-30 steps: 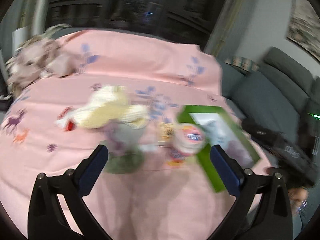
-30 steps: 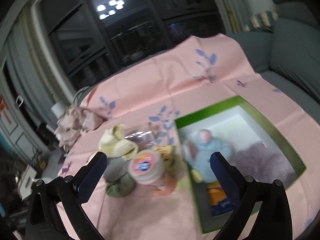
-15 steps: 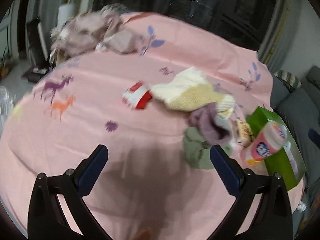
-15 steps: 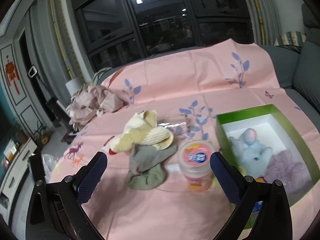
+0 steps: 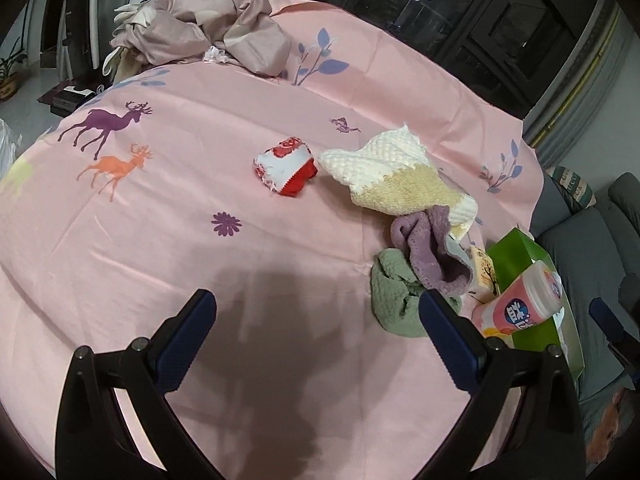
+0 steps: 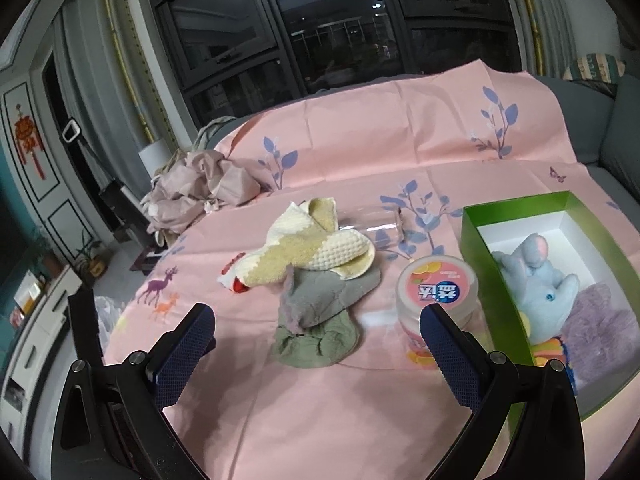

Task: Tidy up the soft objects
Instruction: 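Move the right gripper back to the pile toward the cream knit towel, then grasp the cream-and-yellow knit towel with the right gripper and lift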

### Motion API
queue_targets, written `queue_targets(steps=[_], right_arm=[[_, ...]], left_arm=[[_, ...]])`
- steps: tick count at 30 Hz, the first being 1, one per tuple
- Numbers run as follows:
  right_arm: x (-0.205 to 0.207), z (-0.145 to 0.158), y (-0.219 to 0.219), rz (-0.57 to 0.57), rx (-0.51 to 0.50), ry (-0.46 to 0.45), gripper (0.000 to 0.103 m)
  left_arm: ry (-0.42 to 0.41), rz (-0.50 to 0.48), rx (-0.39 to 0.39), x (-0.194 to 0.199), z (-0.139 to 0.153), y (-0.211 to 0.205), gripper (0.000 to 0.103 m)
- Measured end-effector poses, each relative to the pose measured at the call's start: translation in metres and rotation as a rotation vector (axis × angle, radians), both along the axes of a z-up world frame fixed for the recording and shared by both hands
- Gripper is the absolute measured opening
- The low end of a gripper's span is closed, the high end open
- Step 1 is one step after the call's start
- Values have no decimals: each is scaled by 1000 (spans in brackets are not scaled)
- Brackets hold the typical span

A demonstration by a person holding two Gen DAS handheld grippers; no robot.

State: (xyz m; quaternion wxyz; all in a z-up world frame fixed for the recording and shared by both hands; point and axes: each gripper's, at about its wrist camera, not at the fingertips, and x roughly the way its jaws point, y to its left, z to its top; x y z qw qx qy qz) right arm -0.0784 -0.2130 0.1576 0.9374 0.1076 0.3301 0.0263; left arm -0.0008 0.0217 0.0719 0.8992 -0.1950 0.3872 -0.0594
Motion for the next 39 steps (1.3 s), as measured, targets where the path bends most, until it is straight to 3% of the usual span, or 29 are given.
queue_targets(steps=[5, 12, 17, 22, 30, 35, 37, 39], right_arm=[[2, -1, 3, 14, 17, 9, 103], [14, 0, 11, 60, 56, 32, 103], [46, -1, 30, 106, 40, 102, 103], [108, -9, 39, 44, 48, 231, 103], [183, -46, 69, -22, -159, 365, 101], [203, -73, 62, -41, -153, 419, 74], [208, -81, 56, -35, -127, 445, 35], [208, -82, 51, -45, -119, 454, 21]], left_arm=[[-18, 11, 19, -2, 3, 3, 100], [48, 13, 14, 3, 0, 12, 100], [79, 37, -2, 6, -3, 20, 100], [89, 35, -27, 7, -2, 28, 98], [114, 39, -11, 10, -3, 31, 98], [98, 35, -5, 9, 1, 31, 98], [104, 42, -5, 10, 0, 32, 98], [107, 37, -13, 10, 0, 32, 98]])
